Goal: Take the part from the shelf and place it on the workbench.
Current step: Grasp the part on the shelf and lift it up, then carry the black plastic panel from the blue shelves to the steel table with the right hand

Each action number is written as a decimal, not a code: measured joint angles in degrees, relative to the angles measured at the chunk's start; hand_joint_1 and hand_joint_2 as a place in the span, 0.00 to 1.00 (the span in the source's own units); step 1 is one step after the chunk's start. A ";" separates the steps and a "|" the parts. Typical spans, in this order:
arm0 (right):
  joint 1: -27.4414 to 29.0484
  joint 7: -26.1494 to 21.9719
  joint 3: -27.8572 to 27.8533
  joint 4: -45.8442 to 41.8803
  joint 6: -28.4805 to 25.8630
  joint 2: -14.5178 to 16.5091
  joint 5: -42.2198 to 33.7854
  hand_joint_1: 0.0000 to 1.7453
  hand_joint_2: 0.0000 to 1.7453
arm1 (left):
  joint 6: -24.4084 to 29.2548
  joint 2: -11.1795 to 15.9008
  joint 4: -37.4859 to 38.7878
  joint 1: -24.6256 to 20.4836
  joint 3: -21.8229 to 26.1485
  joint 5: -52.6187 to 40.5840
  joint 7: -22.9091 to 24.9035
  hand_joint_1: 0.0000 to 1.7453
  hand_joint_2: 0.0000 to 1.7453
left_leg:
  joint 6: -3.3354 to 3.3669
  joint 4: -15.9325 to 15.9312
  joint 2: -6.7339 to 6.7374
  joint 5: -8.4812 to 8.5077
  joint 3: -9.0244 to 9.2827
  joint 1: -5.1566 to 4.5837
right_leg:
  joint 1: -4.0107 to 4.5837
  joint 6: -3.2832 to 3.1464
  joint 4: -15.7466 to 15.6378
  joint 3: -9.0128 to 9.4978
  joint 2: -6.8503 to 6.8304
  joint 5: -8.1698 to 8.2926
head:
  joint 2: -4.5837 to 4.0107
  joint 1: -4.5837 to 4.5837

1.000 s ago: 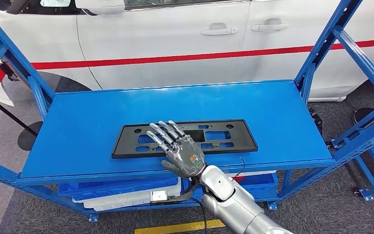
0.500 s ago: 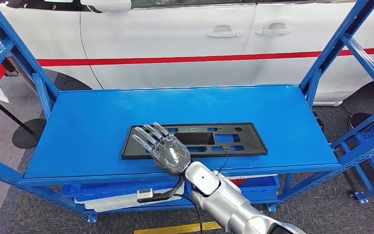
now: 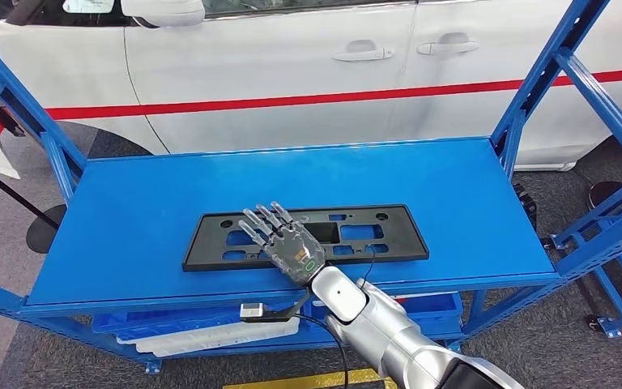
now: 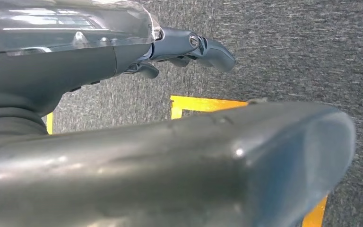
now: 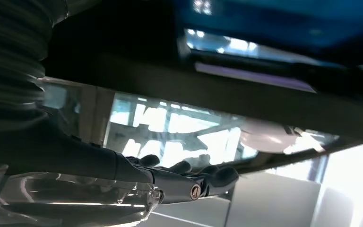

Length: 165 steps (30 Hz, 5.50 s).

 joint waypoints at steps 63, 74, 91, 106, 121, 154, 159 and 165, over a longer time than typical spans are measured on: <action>0.97 -28.91 -24.11 -11.79 4.11 -2.85 -38.98 0.97 1.00 | 0.39 0.91 0.02 -0.10 1.34 -0.43 -8.77 0.00 0.00 | 0.37 0.50 -0.03 0.15 -0.82 -0.10 | 0.02 0.11 0.10 -0.14 0.00 0.03 | 0.00 0.00; 13.31 -37.47 -21.21 -55.17 46.78 -7.36 -101.06 0.97 1.00 | -0.88 1.09 0.02 0.41 3.01 0.06 -7.37 0.00 0.00 | 2.28 -12.74 -0.06 6.92 5.39 -0.14 | 0.02 2.28 1.19 -0.19 0.23 -1.17 | 0.00 0.01; 21.78 -34.32 -18.13 -74.59 64.56 -10.05 -113.75 0.97 1.00 | -2.23 0.99 0.02 0.07 3.10 -1.13 -8.79 0.00 0.00 | 0.63 -10.95 -0.03 5.04 5.34 0.00 | -0.19 0.71 0.40 0.37 0.15 -0.62 | 0.00 0.01; 21.71 -40.07 -9.57 -75.12 62.67 -14.06 -114.18 0.97 1.00 | -0.88 3.14 0.02 -0.81 3.04 -3.83 -5.69 0.00 0.00 | 2.85 -13.46 0.15 6.99 6.64 -0.41 | 0.48 2.06 1.58 -0.76 0.04 -0.73 | 0.00 0.02; 24.89 -40.82 -11.62 -74.53 66.52 -14.70 -107.36 0.97 1.00 | -1.78 3.53 0.05 -0.64 3.03 -4.94 -4.30 0.00 0.00 | 1.11 -12.33 0.26 10.81 1.54 -0.33 | -0.26 1.40 -0.12 5.00 -0.05 -3.91 | 0.00 0.01; 21.84 -41.00 -17.62 -70.66 69.51 -15.13 -113.82 0.97 1.00 | 2.60 2.37 0.11 -0.13 4.43 -4.34 2.04 0.00 0.00 | 1.15 -8.03 0.31 5.74 0.06 -0.71 | -0.12 0.37 -1.75 4.38 -0.57 -2.12 | 0.00 0.01; 20.88 -40.91 -15.80 -69.80 68.72 -15.69 -114.02 0.97 1.00 | 2.87 2.28 0.11 -0.09 4.48 -4.30 1.57 0.00 0.00 | 0.28 1.86 0.34 1.46 -0.41 -0.33 | 0.00 0.38 -1.07 1.28 -0.73 -0.18 | 0.00 0.00; 20.47 -40.98 -15.01 -69.62 68.03 -16.04 -114.08 0.97 1.00 | 2.90 2.26 0.11 -0.11 4.50 -4.30 1.14 0.00 0.00 | 1.67 -14.07 0.15 4.58 9.63 -0.82 | 0.09 1.96 0.00 -0.64 -0.76 1.33 | 0.00 0.01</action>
